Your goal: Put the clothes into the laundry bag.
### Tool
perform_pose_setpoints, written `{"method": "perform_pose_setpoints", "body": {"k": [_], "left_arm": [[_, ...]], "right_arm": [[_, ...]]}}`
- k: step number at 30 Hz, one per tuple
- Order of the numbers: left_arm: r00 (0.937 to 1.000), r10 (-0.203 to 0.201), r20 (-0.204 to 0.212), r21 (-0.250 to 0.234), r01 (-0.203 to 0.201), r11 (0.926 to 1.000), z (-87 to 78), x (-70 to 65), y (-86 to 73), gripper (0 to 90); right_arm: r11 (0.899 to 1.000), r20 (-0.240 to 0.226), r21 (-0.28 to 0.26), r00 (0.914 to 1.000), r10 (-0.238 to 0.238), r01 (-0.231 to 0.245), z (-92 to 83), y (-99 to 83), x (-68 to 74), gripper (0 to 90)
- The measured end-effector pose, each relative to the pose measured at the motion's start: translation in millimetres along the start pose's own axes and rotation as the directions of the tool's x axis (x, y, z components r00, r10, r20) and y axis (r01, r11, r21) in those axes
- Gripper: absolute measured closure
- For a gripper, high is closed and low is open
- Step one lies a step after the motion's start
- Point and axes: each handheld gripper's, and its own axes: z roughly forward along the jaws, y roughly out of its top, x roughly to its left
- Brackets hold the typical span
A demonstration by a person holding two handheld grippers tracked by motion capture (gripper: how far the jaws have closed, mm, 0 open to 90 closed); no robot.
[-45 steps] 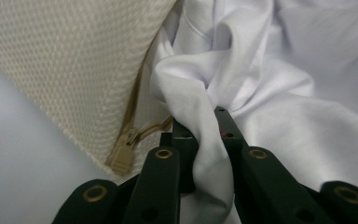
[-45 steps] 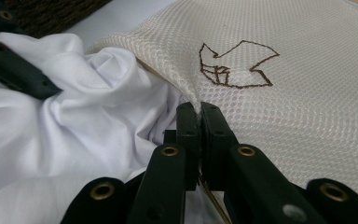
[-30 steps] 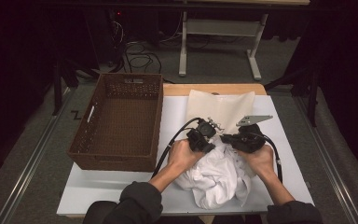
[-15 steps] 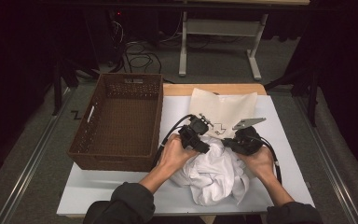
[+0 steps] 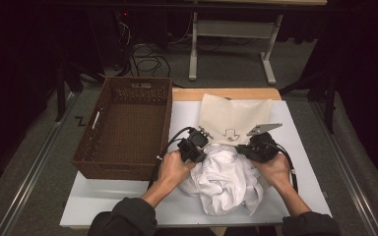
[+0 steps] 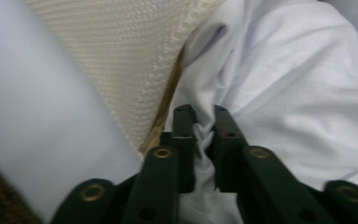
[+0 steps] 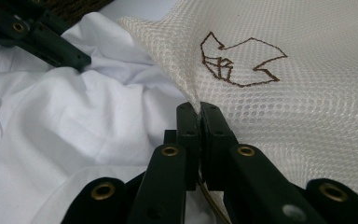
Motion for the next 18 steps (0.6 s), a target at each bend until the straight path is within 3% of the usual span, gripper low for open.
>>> {"method": "perform_pose_setpoints", "body": {"k": [2, 6, 8, 9, 11, 13, 14, 15, 17, 18], "left_arm": [[0.9973, 0.028, 0.067, -0.046, -0.025, 0.9986, -0.9, -3.3, 2.1, 87.0], [0.9901, 0.078, 0.116, -0.076, -0.069, 0.9947, -2.0, -16.8, 13.2, 87.6], [0.9878, 0.083, 0.132, -0.089, -0.072, 0.9935, 1.4, -21.4, 21.3, 87.6], [0.9907, 0.066, 0.119, -0.092, -0.055, 0.9942, 5.6, -23.4, 26.8, 87.6], [0.9959, 0.049, 0.075, -0.094, -0.042, 0.9947, 13.6, -24.2, 33.8, 87.4], [0.9975, 0.061, -0.034, -0.091, -0.064, 0.9938, 24.7, -22.6, 38.9, 86.8], [0.9973, 0.055, -0.049, -0.087, -0.059, 0.9944, 28.9, -19.8, 39.9, 86.3], [0.9988, 0.032, -0.038, -0.085, -0.035, 0.9958, 33.0, -15.0, 40.4, 85.4], [0.9983, 0.035, -0.046, -0.092, -0.039, 0.9950, 26.5, -16.8, 39.1, 80.1], [0.9979, 0.041, -0.050, -0.088, -0.045, 0.9951, 24.3, -18.2, 38.7, 69.4]], "right_arm": [[1.000, 0.002, -0.004, 1.0000, -0.001, 0.001, -0.4, 0.8, -0.4, 88.7], [0.999, -0.008, -0.047, 0.9999, 0.008, -0.009, -4.2, 5.0, 0.5, 88.8], [0.997, -0.016, -0.080, 0.9999, -0.001, -0.001, -8.4, 9.4, 3.5, 88.8], [0.995, -0.036, -0.102, 0.9992, 0.016, -0.020, -11.0, 11.7, 5.4, 88.8], [0.993, -0.057, -0.117, 0.9984, 0.000, -0.007, -15.7, 15.4, 11.0, 88.8], [0.994, -0.044, -0.104, 0.9981, -0.044, 0.040, -18.9, 14.6, 17.2, 88.8], [0.994, -0.034, -0.088, 0.9974, -0.063, 0.060, -19.4, 12.5, 18.3, 88.8], [0.995, -0.025, -0.074, 0.9972, -0.070, 0.068, -19.2, 10.8, 18.7, 88.8], [0.996, 0.004, -0.031, 0.9964, -0.085, 0.085, -15.7, 6.1, 17.4, 88.8], [0.998, 0.008, -0.015, 0.9978, -0.066, 0.066, -11.4, 1.8, 15.0, 88.8]]}}
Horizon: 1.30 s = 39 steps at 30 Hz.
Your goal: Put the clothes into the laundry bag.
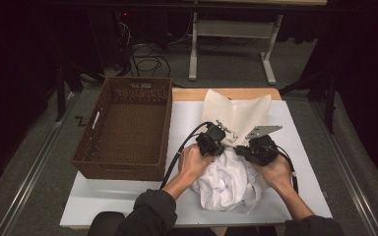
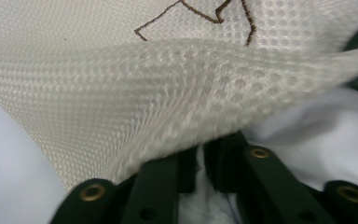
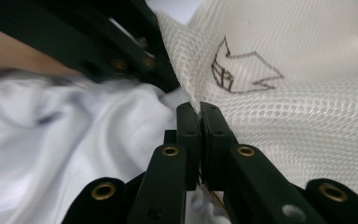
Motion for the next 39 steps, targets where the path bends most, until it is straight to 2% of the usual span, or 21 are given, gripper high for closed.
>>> {"method": "perform_pose_setpoints", "body": {"k": [2, 4, 7, 10, 13, 16, 19, 20, 22, 24, 26, 28, 29, 33, 37, 39], "left_arm": [[0.9998, 0.019, 0.003, 0.028, -0.019, 0.9994, -8.5, -3.6, -1.6, 58.7], [0.9992, 0.034, -0.021, 0.040, -0.033, 0.9987, -21.9, -5.6, -6.3, 51.2], [0.9992, 0.006, -0.038, 0.030, -0.005, 0.9995, -39.6, -1.4, -15.2, 43.5], [0.9988, -0.012, -0.048, 0.075, 0.015, 0.9971, -43.0, 3.5, -23.4, 39.2], [0.9982, -0.058, -0.014, 0.103, 0.059, 0.9929, -41.8, 7.7, -33.7, 38.2], [0.9955, -0.095, 0.000, 0.145, 0.094, 0.9849, -33.1, 11.2, -38.9, 37.8], [0.9900, -0.137, 0.036, 0.190, 0.127, 0.9734, -18.5, 13.9, -40.7, 44.6], [0.9891, -0.137, 0.055, 0.199, 0.124, 0.9722, -14.0, 14.1, -41.1, 52.2], [0.9897, -0.119, 0.079, 0.204, 0.101, 0.9737, -8.3, 12.5, -41.0, 70.2], [0.9926, -0.091, 0.080, 0.194, 0.074, 0.9782, -9.0, 9.9, -40.0, 79.6], [0.9952, -0.045, 0.087, 0.153, 0.031, 0.9877, -17.3, 5.2, -39.7, 82.6], [0.9950, -0.019, 0.098, 0.122, 0.007, 0.9925, -24.5, 2.0, -38.7, 83.6], [0.9921, -0.002, 0.126, 0.084, -0.008, 0.9964, -30.4, -0.3, -36.5, 83.8], [0.9868, 0.017, 0.161, 0.044, -0.024, 0.9987, -33.9, -5.8, -27.5, 84.2], [0.9845, 0.032, 0.173, 0.028, -0.037, 0.9989, -26.9, -11.5, -14.6, 84.0], [0.9849, 0.022, 0.172, 0.018, -0.026, 0.9995, -20.1, -11.4, -7.0, 83.9]], "right_arm": [[1.000, -0.007, 0.008, 0.9997, 0.021, -0.021, 3.4, -2.9, -3.4, 88.7], [0.998, -0.017, 0.012, 0.9981, 0.059, -0.059, 7.5, -4.5, -7.4, 88.7], [0.998, -0.004, 0.020, 0.9987, 0.051, -0.051, 9.4, -4.2, -8.8, 88.7], [0.998, 0.009, 0.033, 0.9990, 0.044, -0.044, 8.2, -5.0, -9.3, 88.7], [0.999, 0.016, 0.029, 0.9989, 0.045, -0.045, 6.2, -8.3, -12.2, 88.7], [0.998, 0.014, 0.038, 0.9983, 0.056, -0.056, 6.1, -12.1, -15.0, 88.7], [0.997, 0.010, 0.040, 0.9979, 0.064, -0.064, 6.4, -12.3, -15.4, 88.7], [0.998, 0.010, 0.038, 0.9983, 0.057, -0.057, 6.5, -12.0, -15.4, 88.7], [0.998, 0.008, 0.036, 0.9982, 0.059, -0.060, 6.7, -11.7, -14.8, 88.7], [0.997, 0.008, 0.035, 0.9979, 0.065, -0.065, 6.3, -11.5, -14.7, 88.7], [0.997, 0.009, 0.033, 0.9979, 0.065, -0.065, 5.9, -11.1, -15.2, 88.7], [0.998, 0.011, 0.026, 0.9978, 0.065, -0.066, 5.3, -10.8, -16.7, 88.7], [0.997, 0.010, 0.024, 0.9975, 0.070, -0.070, 5.0, -10.6, -16.8, 88.7], [0.998, 0.012, -0.008, 0.9979, 0.064, -0.064, 2.8, -6.6, -12.8, 88.7], [0.998, 0.004, -0.044, 0.9994, 0.035, -0.035, -6.2, 1.0, -8.8, 88.8], [0.998, 0.005, -0.060, 0.9997, 0.023, -0.022, -12.6, 5.0, -6.5, 88.8]]}}
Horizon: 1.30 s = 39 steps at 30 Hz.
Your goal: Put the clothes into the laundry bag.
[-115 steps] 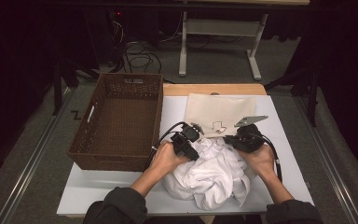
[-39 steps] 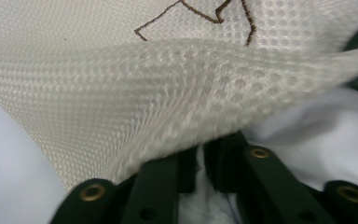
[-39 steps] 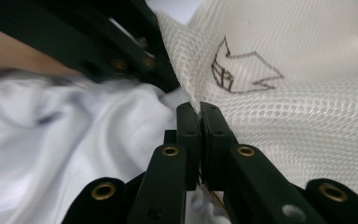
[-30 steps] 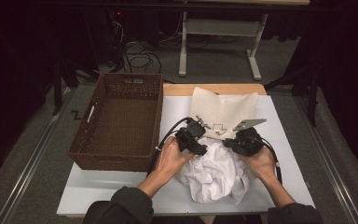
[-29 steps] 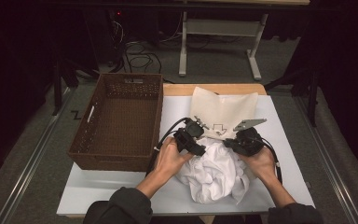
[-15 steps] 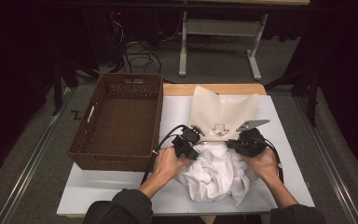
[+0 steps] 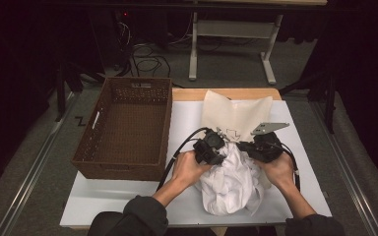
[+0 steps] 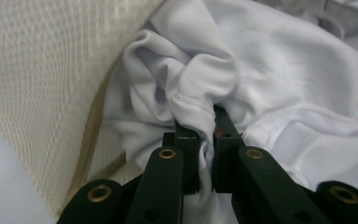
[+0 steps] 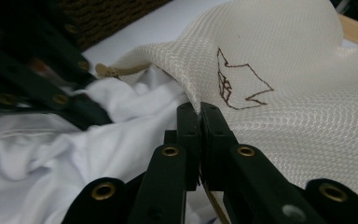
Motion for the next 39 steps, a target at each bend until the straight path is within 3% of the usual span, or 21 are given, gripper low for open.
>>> {"method": "perform_pose_setpoints", "body": {"k": [2, 3, 5, 8, 10, 12, 14, 19, 23, 28, 30, 32, 34, 37, 39], "left_arm": [[0.9997, -0.015, -0.021, -0.001, 0.015, 0.9999, 6.8, 2.7, 5.1, 83.8], [0.9974, -0.010, -0.072, 0.009, 0.010, 0.9999, 12.2, 5.0, 8.1, 83.7], [0.9911, -0.020, -0.132, 0.008, 0.022, 0.9997, 22.2, 10.1, 11.6, 83.2], [0.9799, 0.003, -0.200, 0.025, 0.002, 0.9997, 34.1, 11.0, 14.2, 79.7], [0.9721, 0.032, -0.232, 0.034, -0.024, 0.9991, 34.1, 7.8, 13.8, 75.8], [0.9679, 0.050, -0.246, 0.049, -0.039, 0.9980, 28.9, 6.1, 12.4, 70.5], [0.9684, 0.053, -0.244, 0.065, -0.038, 0.9972, 21.2, 5.6, 10.3, 63.0], [0.9840, 0.006, -0.178, 0.061, 0.005, 0.9981, -1.9, 9.2, -1.9, 49.4], [0.9831, -0.017, -0.183, 0.072, 0.031, 0.9969, -13.5, 12.2, -14.7, 40.5], [0.9853, -0.059, -0.160, 0.065, 0.070, 0.9954, -26.7, 15.8, -31.5, 40.0], [0.9848, -0.066, -0.161, 0.080, 0.079, 0.9936, -24.9, 16.0, -36.0, 43.4], [0.9893, -0.062, -0.132, 0.077, 0.073, 0.9944, -19.5, 17.8, -40.2, 65.0], [0.9914, -0.050, -0.121, 0.068, 0.059, 0.9959, -13.6, 19.9, -40.6, 78.4], [0.9977, -0.032, -0.059, -0.006, 0.032, 0.9995, -11.5, 18.8, -35.7, 86.4], [0.9993, -0.004, -0.038, -0.015, 0.004, 0.9999, -9.8, 12.5, -27.6, 87.0]], "right_arm": [[1.000, -0.007, -0.010, 0.9998, -0.020, 0.020, -3.6, 0.7, 1.6, 88.8], [1.000, -0.012, -0.010, 0.9997, -0.020, 0.020, -4.3, 0.3, 2.6, 88.8], [1.000, -0.028, -0.008, 0.9992, -0.027, 0.027, -3.6, -2.4, 4.6, 88.8], [0.998, -0.033, 0.026, 0.9983, -0.048, 0.049, 2.6, -5.9, 7.9, 88.8], [0.997, -0.024, 0.048, 0.9977, -0.064, 0.065, 6.9, -7.7, 9.3, 88.8], [0.997, -0.021, 0.066, 0.9986, -0.048, 0.049, 9.4, -8.9, 9.1, 88.8], [0.997, -0.017, 0.071, 0.9989, -0.043, 0.044, 12.5, -9.8, 6.9, 88.7], [0.994, -0.003, 0.097, 0.9992, -0.039, 0.039, 17.0, -12.8, 2.9, 88.7], [0.994, 0.005, 0.104, 0.9997, -0.022, 0.022, 17.5, -15.2, -0.3, 88.6], [0.994, 0.004, 0.105, 0.9999, -0.015, 0.015, 18.1, -15.7, -2.0, 88.6], [0.994, 0.005, 0.108, 0.9999, -0.013, 0.013, 18.5, -15.3, -2.2, 88.6], [0.994, 0.004, 0.107, 1.0000, -0.008, 0.007, 19.0, -15.3, -2.6, 88.6], [0.994, 0.004, 0.106, 1.0000, -0.007, 0.006, 19.1, -15.2, -2.2, 88.6], [0.996, 0.008, 0.093, 0.9999, 0.006, -0.007, 17.1, -13.0, -2.1, 88.7], [0.997, 0.009, 0.075, 0.9999, 0.009, -0.010, 14.2, -9.6, -3.6, 88.8]]}}
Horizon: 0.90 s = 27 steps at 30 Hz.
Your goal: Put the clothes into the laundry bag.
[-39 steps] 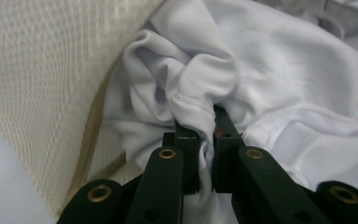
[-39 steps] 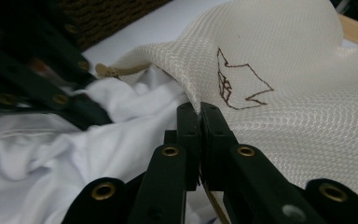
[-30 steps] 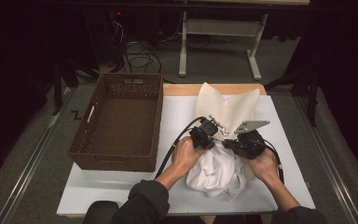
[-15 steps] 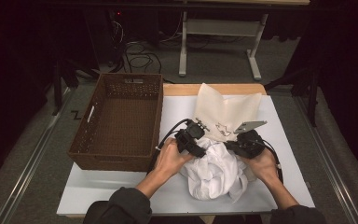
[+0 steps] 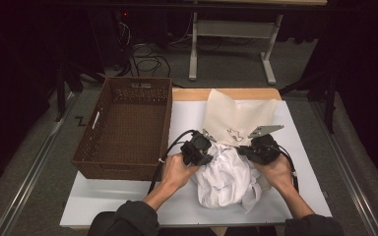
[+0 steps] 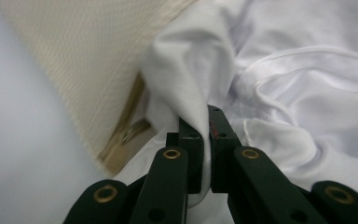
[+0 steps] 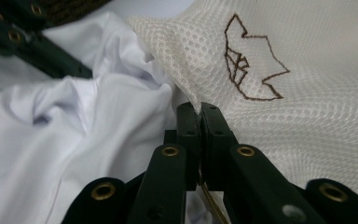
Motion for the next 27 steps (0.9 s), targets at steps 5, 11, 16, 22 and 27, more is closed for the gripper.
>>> {"method": "perform_pose_setpoints", "body": {"k": [5, 11, 16, 22, 27], "left_arm": [[0.9991, 0.027, 0.033, -0.010, -0.026, 0.9996, 9.8, -7.8, 22.9, 87.2], [0.9990, -0.043, -0.014, -0.011, 0.043, 0.9990, 31.6, 0.3, 37.5, 87.1], [0.9945, -0.080, -0.067, 0.006, 0.081, 0.9967, 38.3, 8.9, 38.0, 80.0], [0.9956, -0.065, -0.067, 0.036, 0.068, 0.9971, 15.9, 4.8, 30.0, 56.3], [0.9967, -0.065, -0.049, 0.024, 0.067, 0.9975, -1.5, 0.2, 18.3, 45.8]], "right_arm": [[0.998, -0.003, -0.060, 0.9999, -0.015, 0.014, -11.5, 12.1, 1.7, 88.8], [0.996, -0.029, -0.070, 0.9977, -0.062, 0.059, -17.9, 14.8, 11.9, 88.9], [0.997, -0.020, 0.006, 0.9964, -0.082, 0.082, -7.9, 6.1, 18.1, 88.9], [0.998, -0.013, 0.038, 0.9990, -0.042, 0.043, 1.1, 0.7, 6.3, 88.8], [0.998, -0.001, 0.045, 0.9995, -0.032, 0.032, 4.5, -1.2, 4.1, 88.7]]}}
